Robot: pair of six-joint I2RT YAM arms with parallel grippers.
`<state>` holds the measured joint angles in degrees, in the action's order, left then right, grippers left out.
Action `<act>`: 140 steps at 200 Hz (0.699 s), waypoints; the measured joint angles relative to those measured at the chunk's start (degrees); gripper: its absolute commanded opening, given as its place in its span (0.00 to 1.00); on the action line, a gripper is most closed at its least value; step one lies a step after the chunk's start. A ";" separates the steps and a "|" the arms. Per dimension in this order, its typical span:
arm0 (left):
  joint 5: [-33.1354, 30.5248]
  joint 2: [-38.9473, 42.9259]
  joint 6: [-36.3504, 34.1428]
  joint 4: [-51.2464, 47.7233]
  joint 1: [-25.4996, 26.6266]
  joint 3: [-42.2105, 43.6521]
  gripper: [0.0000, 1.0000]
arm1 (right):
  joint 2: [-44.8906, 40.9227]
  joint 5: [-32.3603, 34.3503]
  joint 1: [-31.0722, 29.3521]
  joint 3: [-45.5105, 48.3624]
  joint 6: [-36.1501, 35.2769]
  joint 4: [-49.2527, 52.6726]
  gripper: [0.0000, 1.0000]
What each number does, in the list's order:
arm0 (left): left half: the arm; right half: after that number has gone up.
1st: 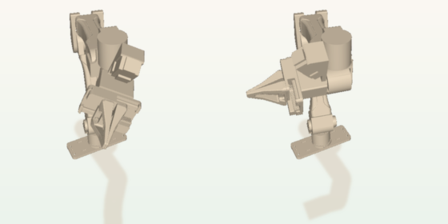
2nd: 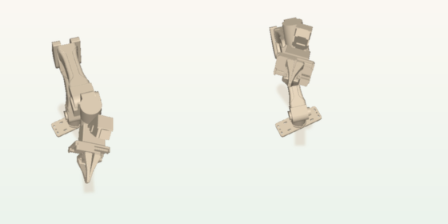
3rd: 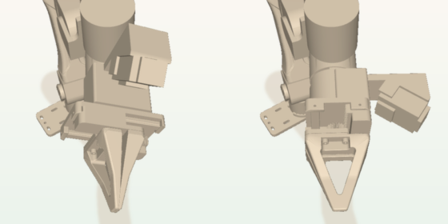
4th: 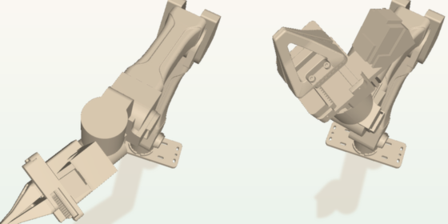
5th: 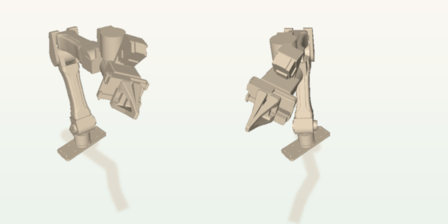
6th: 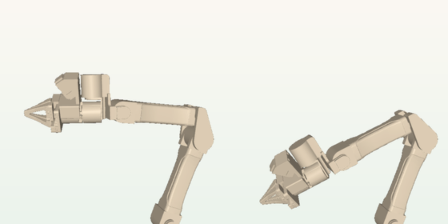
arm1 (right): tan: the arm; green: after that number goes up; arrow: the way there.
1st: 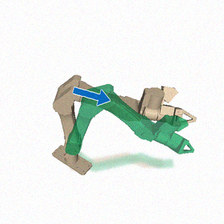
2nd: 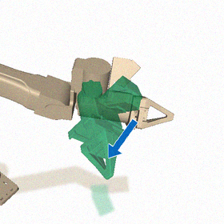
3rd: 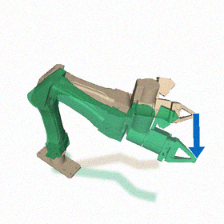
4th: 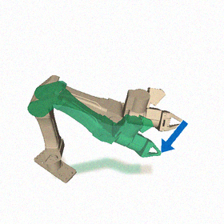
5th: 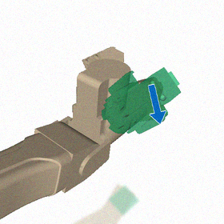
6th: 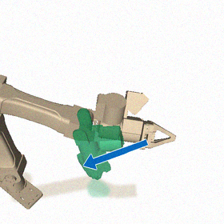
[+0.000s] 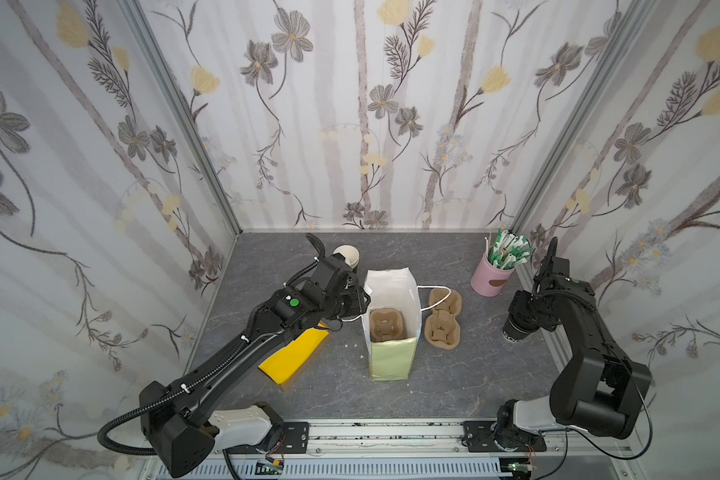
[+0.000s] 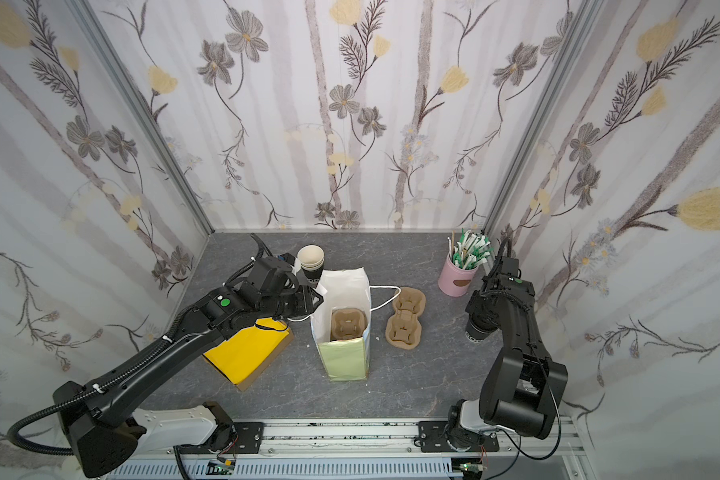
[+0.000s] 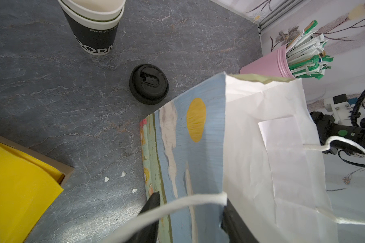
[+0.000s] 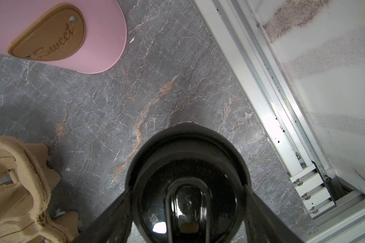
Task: Pack the takeout coffee
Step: 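Lower the right gripper around the black-lidded cup and close on it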
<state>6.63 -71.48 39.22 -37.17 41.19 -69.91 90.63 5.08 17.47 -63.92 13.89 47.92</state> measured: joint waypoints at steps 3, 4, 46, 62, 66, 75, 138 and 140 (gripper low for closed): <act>0.00 -0.02 0.00 0.00 0.00 -0.02 0.47 | 0.02 0.00 0.00 -0.07 0.00 -0.04 0.78; 0.00 -0.04 0.00 0.00 0.00 -0.02 0.47 | 0.02 0.00 0.00 -0.09 0.00 -0.04 0.78; 0.02 -0.35 0.00 0.00 0.00 -0.04 0.47 | 0.09 0.00 0.00 -0.50 0.00 -0.07 0.76; 0.02 -0.35 0.07 0.02 0.00 -0.04 0.47 | 0.09 0.00 0.00 -0.11 0.00 -0.15 0.76; 0.02 -0.35 0.13 0.02 0.00 -0.04 0.47 | 0.07 0.00 0.00 0.04 0.00 -0.24 0.76; 0.02 -0.35 0.17 0.00 0.00 -0.04 0.47 | 0.04 0.00 0.00 0.42 0.00 -0.57 0.77; 0.02 -0.24 0.63 0.00 0.00 -0.02 0.47 | -0.33 0.24 0.00 1.88 -0.04 -2.23 0.75; 0.02 -0.24 0.68 0.00 0.00 -0.02 0.47 | -0.33 0.24 0.00 1.88 -0.04 -2.23 0.75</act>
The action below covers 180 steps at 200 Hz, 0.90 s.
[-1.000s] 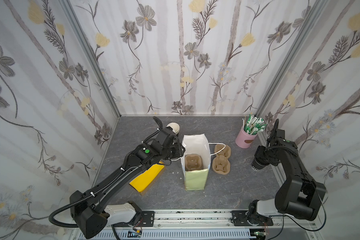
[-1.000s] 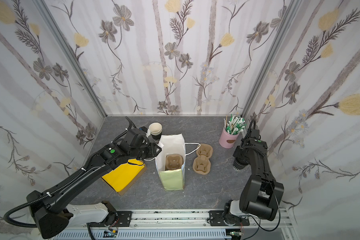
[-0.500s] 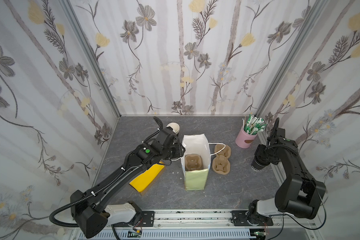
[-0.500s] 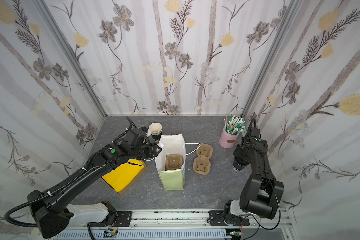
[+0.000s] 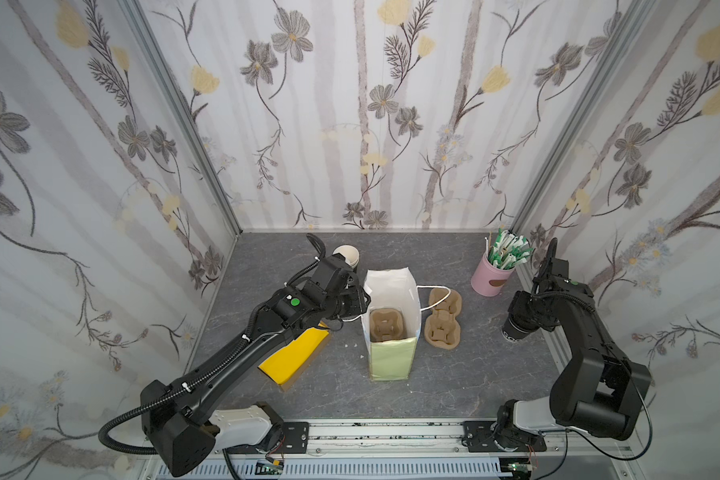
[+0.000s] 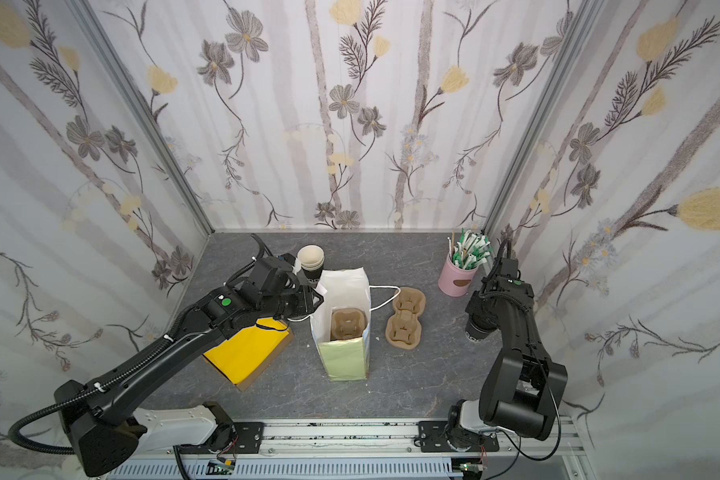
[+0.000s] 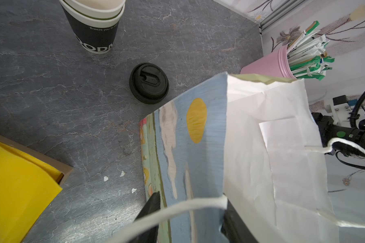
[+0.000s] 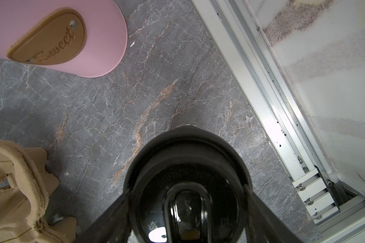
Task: Pack the takeout coffee
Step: 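Lower the right gripper around the black-lidded cup and close on it, then lift the black-lidded cup with the right gripper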
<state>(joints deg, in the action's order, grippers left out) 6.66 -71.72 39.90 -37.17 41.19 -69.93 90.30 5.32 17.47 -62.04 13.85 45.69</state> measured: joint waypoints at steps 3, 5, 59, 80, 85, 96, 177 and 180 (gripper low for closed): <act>0.00 0.00 0.00 0.00 0.00 0.00 0.47 | 0.00 -0.02 0.00 0.02 0.00 -0.02 0.75; 0.00 0.00 0.00 0.00 0.00 0.00 0.47 | 0.00 -0.02 0.00 0.02 0.00 -0.02 0.75; 0.00 0.28 0.63 0.00 0.00 0.15 0.47 | -0.33 -0.09 0.00 0.09 0.00 -0.02 0.69; -0.04 0.39 0.81 0.04 0.00 0.15 0.47 | -0.79 -0.07 0.00 0.09 0.00 0.87 0.67; -0.07 0.39 0.83 0.02 0.00 0.15 0.47 | -0.92 -0.09 0.00 0.09 0.00 1.09 0.67; -0.24 0.39 0.85 0.02 0.00 0.15 0.47 | -1.27 -0.22 -0.04 0.00 0.00 1.64 0.67; -0.61 -0.11 1.01 0.07 -0.50 0.02 0.47 | -7.32 -1.36 -4.94 -0.72 1.57 4.87 0.67; -0.61 -0.13 1.01 0.07 -0.55 0.02 0.47 | -7.56 -1.53 -5.18 -0.72 1.79 5.03 0.67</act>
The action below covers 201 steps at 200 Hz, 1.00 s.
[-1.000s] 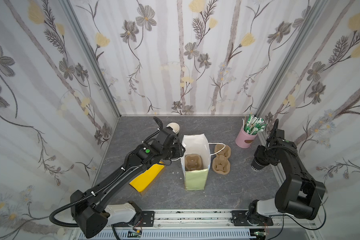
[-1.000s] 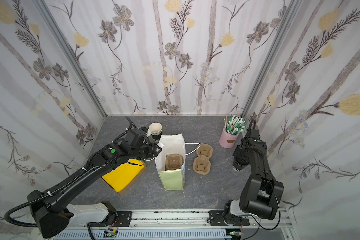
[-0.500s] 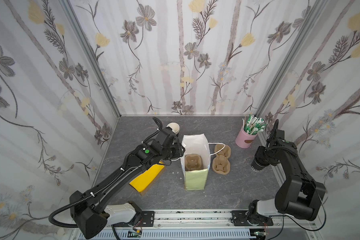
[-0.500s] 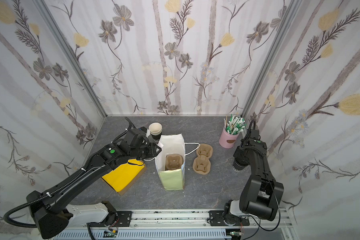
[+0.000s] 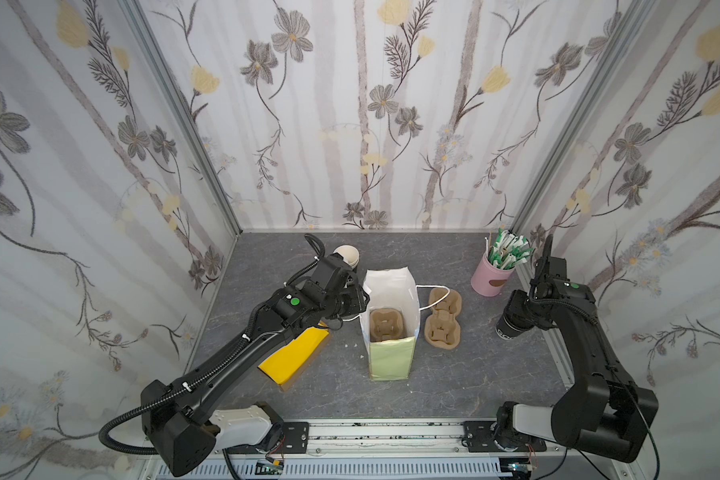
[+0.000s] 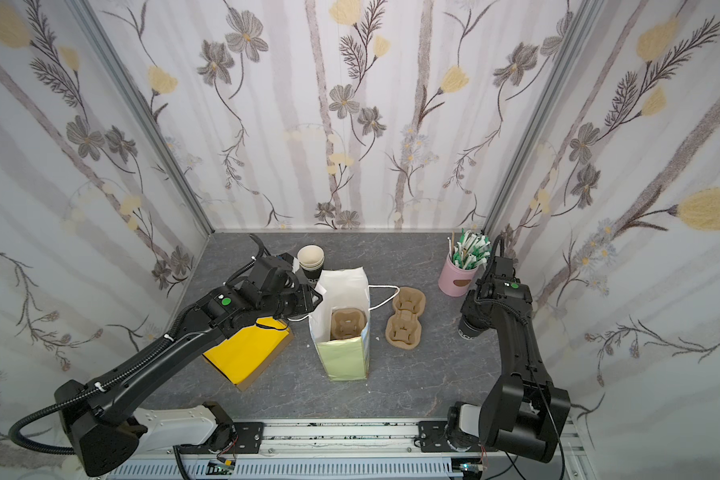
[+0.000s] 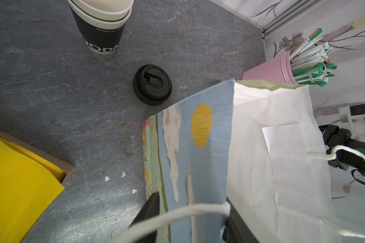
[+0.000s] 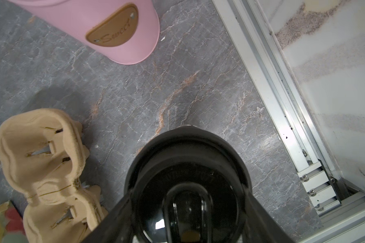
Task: Pack the takeout coffee
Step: 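Lift the black-lidded cup with the right gripper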
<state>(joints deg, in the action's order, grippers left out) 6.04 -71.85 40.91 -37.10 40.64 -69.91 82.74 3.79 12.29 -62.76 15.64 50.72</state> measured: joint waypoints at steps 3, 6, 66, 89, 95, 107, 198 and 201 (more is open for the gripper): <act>0.00 0.00 0.00 -0.02 0.00 0.00 0.47 | -0.31 -0.28 -0.35 0.00 0.22 0.15 0.67; 0.00 0.00 0.00 -0.02 0.00 0.00 0.47 | -0.52 -0.48 -0.59 0.00 0.35 0.28 0.67; 1.57 0.79 0.98 0.02 -0.11 1.05 0.43 | -3.72 -2.38 -6.10 -2.38 3.26 3.39 0.67; 1.84 0.90 1.09 -0.02 -0.20 1.40 0.40 | -4.22 -3.19 -7.61 -4.50 3.76 4.96 0.67; 2.12 0.90 1.09 -0.02 -0.20 1.42 0.39 | -4.26 -3.43 -8.00 -5.18 3.78 5.55 0.67; 2.58 0.96 1.09 0.00 -0.20 1.42 0.36 | -4.28 -3.41 -8.76 -6.40 3.78 6.56 0.67; 4.46 0.68 0.94 -0.22 -0.20 0.17 0.00 | -3.82 -3.39 -14.25 -14.64 3.78 14.45 0.67; 4.46 0.66 0.94 -0.28 -0.20 0.02 0.00 | -3.82 -3.41 -14.43 -14.73 3.80 14.53 0.67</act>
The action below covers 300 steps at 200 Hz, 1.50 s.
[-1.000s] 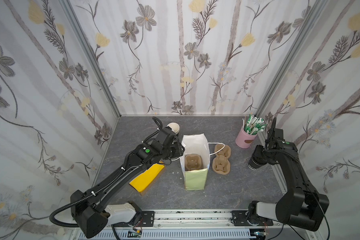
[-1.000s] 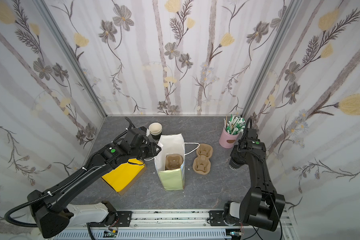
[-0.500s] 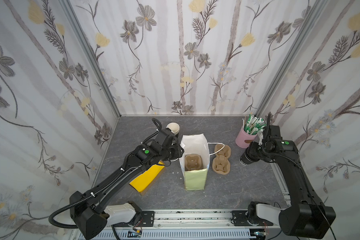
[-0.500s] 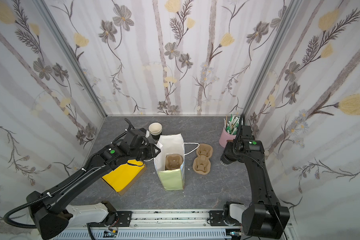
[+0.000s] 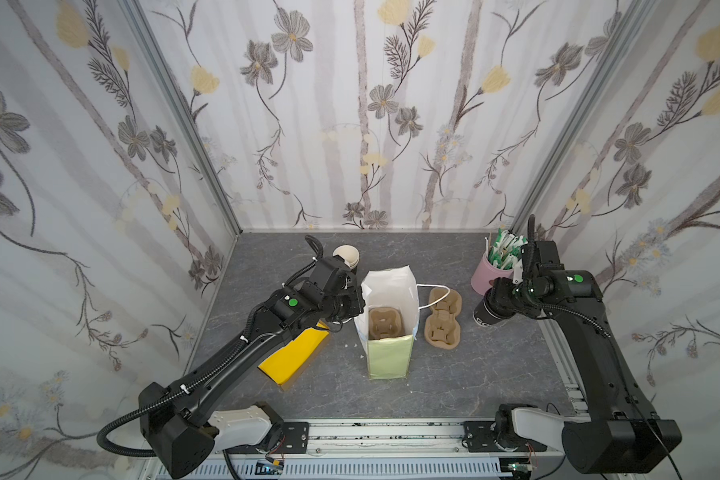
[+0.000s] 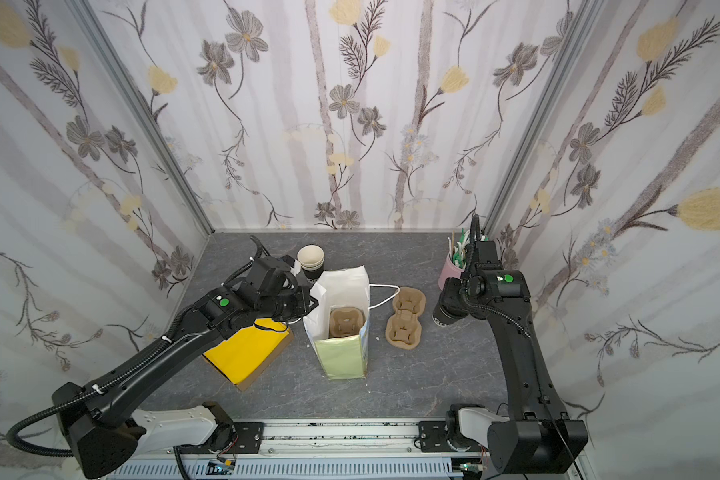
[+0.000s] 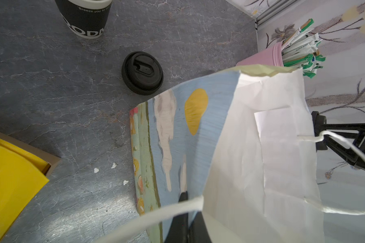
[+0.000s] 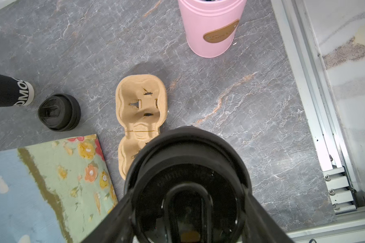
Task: Pack the takeout coffee
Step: 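Lift the black-lidded cup with the right gripper, then carry the cup toward the bag while the left gripper swings the bag closer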
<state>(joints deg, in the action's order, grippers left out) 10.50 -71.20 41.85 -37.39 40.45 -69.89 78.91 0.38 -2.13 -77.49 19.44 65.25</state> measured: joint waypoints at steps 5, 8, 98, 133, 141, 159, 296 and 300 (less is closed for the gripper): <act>0.00 -0.02 -0.02 -0.07 0.00 -0.26 0.00 | -0.04 0.00 -0.26 -0.09 0.00 0.22 0.67; 0.00 -0.04 -0.02 -0.13 0.00 -0.42 0.00 | -0.09 -0.02 -0.39 -0.15 0.00 0.37 0.67; 1.60 -4.52 -7.43 -7.85 0.04 -10.49 0.00 | -1.46 -0.28 -1.60 -1.09 0.42 2.73 0.67; -2.73 -6.93 -11.32 -16.26 0.48 -16.87 0.00 | -1.84 -0.46 -1.75 -1.79 0.31 3.72 0.67; -4.31 -7.76 -12.17 -18.18 0.74 -18.82 0.00 | -1.90 -0.48 -1.77 -1.79 0.11 3.72 0.67; -7.17 -9.27 -13.88 -21.40 1.60 -22.38 0.00 | -2.05 -0.68 -1.92 -1.79 -0.04 3.72 0.67; -12.68 -16.35 -14.12 -24.41 9.79 -26.97 0.00 | -3.48 -2.56 -2.34 -4.74 -0.04 4.87 0.67; -12.81 -16.28 -14.01 -24.39 9.81 -26.97 0.00 | -3.48 -2.60 -2.36 -5.05 -0.04 4.98 0.67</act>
<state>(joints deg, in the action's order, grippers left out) -2.31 -87.48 27.83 -61.78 50.26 -96.86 75.44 -2.22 -4.49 -82.54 19.40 70.24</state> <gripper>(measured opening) 0.049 0.669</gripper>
